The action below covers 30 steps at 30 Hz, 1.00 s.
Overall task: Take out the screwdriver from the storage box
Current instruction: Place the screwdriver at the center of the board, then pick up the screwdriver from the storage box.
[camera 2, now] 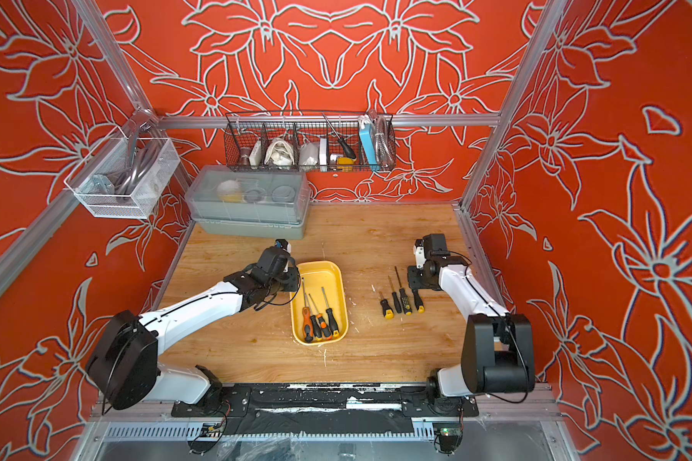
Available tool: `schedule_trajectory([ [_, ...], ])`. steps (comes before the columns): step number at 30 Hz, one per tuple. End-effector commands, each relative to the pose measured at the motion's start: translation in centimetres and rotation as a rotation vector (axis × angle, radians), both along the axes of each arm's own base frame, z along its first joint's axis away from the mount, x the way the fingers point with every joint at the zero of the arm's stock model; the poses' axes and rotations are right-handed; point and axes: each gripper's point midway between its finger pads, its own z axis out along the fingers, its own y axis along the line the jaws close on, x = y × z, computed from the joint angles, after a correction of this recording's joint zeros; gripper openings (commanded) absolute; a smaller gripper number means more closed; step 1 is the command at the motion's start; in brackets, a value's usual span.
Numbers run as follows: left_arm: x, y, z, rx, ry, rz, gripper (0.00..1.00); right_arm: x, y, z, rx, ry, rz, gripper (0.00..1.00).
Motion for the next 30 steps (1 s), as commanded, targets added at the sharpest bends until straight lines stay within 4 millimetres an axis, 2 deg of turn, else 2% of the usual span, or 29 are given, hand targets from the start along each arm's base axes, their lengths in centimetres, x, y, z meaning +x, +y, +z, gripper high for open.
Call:
schedule_trajectory([
  [1, 1.1, -1.3, 2.3, -0.06, -0.055, -0.013, 0.0, -1.5, 1.6, 1.1, 0.021, 0.005, 0.032, 0.4],
  [6, 1.0, -1.1, 2.3, -0.055, -0.057, -0.012, 0.0, -3.8, 6.3, 3.5, 0.009, -0.067, 0.133, 0.4],
  [12, 1.1, -1.3, 2.4, -0.059, -0.054, -0.014, 0.0, -6.1, 13.0, 7.0, 0.142, -0.17, 0.208, 0.4],
  [15, 1.0, -1.2, 2.5, -0.061, -0.055, -0.013, 0.0, -6.8, 15.9, 7.9, 0.164, -0.185, 0.262, 0.39],
  [19, 1.0, -1.2, 2.4, -0.058, -0.052, -0.013, 0.0, -8.1, 20.6, 7.9, 0.139, -0.174, 0.37, 0.39],
  [23, 1.0, -1.1, 2.5, -0.055, -0.055, -0.011, 0.0, -8.9, 24.5, 6.7, 0.121, -0.15, 0.449, 0.4],
  [26, 0.9, -1.1, 2.4, -0.055, -0.054, -0.01, 0.0, -9.2, 26.2, 5.9, 0.106, -0.126, 0.479, 0.41],
  [30, 1.0, -1.1, 2.5, -0.057, -0.056, -0.011, 0.0, -9.5, 27.4, 4.5, 0.09, -0.091, 0.488, 0.42],
])
